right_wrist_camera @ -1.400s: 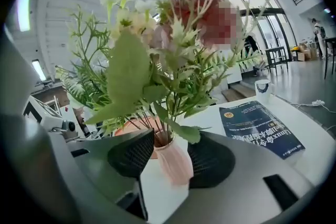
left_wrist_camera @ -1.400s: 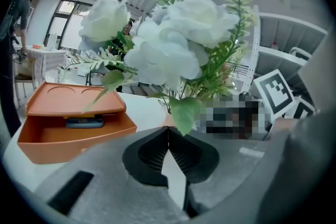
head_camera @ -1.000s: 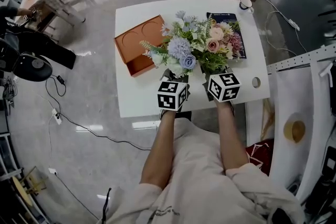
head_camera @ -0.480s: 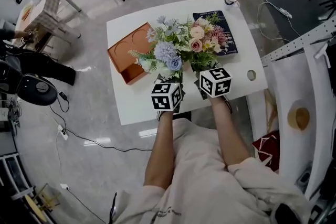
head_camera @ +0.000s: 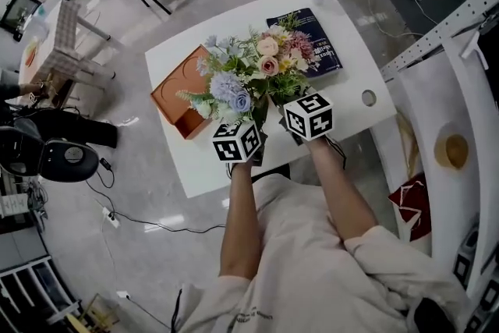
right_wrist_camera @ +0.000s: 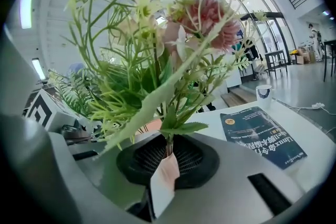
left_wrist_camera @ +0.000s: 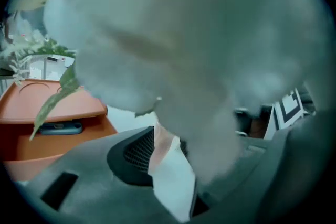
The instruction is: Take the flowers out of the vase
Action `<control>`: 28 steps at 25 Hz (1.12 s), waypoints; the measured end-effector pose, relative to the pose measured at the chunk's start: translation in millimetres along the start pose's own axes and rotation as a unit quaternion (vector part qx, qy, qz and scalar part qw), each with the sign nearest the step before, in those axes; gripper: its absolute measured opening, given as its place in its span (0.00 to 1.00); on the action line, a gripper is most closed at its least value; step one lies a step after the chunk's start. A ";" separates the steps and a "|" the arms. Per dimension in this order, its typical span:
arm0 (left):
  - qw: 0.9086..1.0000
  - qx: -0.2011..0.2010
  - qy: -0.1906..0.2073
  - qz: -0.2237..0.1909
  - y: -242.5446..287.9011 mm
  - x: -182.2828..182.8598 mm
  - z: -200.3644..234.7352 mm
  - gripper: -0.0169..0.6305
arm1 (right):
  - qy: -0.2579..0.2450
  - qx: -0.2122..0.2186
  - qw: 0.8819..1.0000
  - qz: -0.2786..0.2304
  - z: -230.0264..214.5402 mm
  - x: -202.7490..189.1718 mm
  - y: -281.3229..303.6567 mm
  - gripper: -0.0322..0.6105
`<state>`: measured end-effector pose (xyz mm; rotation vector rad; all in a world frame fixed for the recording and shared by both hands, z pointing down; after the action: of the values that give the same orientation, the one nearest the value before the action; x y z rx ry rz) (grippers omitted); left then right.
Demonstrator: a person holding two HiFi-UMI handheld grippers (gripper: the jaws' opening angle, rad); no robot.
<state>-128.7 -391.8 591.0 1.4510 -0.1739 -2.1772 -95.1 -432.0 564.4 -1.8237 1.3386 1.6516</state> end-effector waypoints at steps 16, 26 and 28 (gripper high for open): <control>0.999 0.045 0.027 -0.016 11.6 23.4 11.7 0.13 | 0.006 -0.009 1.000 0.011 2.8 -0.8 4.6 0.11; 0.997 0.053 0.041 -0.033 7.7 37.0 6.8 0.10 | 0.006 -0.015 1.000 0.010 -0.6 -0.1 4.2 0.11; 0.997 0.053 0.039 -0.033 7.4 37.1 6.3 0.10 | 0.007 -0.014 1.000 0.009 -1.0 0.7 3.6 0.11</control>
<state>-142.8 -417.1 565.8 1.6187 -0.2201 -2.1886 -97.5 -434.9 565.3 -1.8488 1.3476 1.6775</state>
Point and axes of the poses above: the fingertips, and each gripper's own axes: y forward along the fingers, z to its left, x out of its top, the point moved 1 cm from there along -y, backward along the fingers
